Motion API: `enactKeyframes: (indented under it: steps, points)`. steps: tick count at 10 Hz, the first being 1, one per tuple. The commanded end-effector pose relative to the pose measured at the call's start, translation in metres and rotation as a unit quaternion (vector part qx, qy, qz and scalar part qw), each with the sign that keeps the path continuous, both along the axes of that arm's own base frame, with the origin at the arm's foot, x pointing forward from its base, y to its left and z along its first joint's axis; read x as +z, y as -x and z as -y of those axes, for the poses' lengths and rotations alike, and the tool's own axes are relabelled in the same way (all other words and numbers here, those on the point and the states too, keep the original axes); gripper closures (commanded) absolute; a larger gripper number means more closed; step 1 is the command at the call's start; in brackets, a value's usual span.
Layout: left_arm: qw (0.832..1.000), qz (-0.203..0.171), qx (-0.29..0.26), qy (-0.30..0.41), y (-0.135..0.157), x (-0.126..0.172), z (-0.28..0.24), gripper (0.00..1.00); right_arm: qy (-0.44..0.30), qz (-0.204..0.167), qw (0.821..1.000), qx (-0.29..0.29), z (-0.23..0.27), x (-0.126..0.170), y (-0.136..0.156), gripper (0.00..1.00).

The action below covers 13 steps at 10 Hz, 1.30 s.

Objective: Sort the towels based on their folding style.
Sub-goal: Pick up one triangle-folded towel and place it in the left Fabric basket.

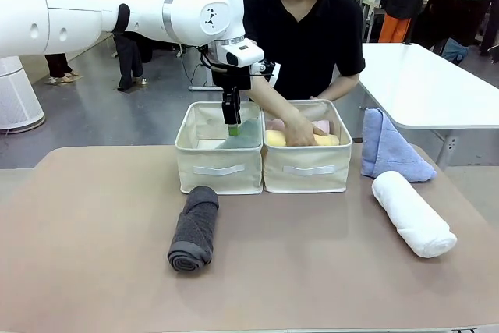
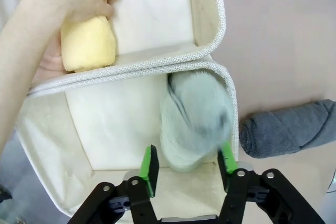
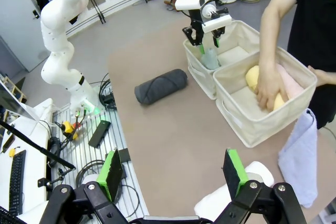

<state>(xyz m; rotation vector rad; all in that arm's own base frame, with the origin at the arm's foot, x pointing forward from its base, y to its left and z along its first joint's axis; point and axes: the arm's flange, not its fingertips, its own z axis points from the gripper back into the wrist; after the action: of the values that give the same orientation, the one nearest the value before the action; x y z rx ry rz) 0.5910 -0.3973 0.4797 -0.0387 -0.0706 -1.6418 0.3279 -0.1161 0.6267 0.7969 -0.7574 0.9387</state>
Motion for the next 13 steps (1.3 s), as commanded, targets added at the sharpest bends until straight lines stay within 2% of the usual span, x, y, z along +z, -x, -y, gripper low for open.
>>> enactKeyframes:
  steps: [1, 2, 6, 8, 9, 11, 13]
  points:
    - [1.000, -0.009, -0.006, 0.005, 0.006, 0.000, -0.006, 0.04, -0.006, 0.002, 1.000, 0.004, 0.000, -0.001, 0.001, 0.00]
    - [1.000, -0.010, -0.007, 0.006, 0.006, 0.001, -0.006, 0.00, -0.006, 0.002, 1.000, 0.004, 0.000, -0.001, 0.001, 0.00]
    - [1.000, -0.013, -0.006, 0.011, 0.008, 0.002, -0.007, 0.00, -0.006, 0.002, 1.000, 0.004, 0.000, -0.001, 0.001, 0.00]
    - [0.999, -0.021, 0.012, 0.031, 0.017, 0.019, -0.036, 0.00, -0.006, 0.002, 1.000, 0.004, 0.000, -0.001, 0.001, 0.00]
    - [0.998, -0.023, 0.022, 0.047, 0.030, 0.043, -0.072, 0.00, -0.006, 0.002, 1.000, 0.004, 0.000, -0.001, 0.001, 0.00]
    - [0.987, -0.006, 0.069, 0.146, 0.073, 0.112, -0.196, 0.00, -0.006, 0.002, 1.000, 0.004, 0.000, -0.001, 0.001, 0.00]
    - [0.962, 0.040, 0.150, 0.224, 0.113, 0.140, -0.299, 0.00, -0.006, 0.002, 1.000, 0.004, 0.000, -0.001, 0.001, 0.00]
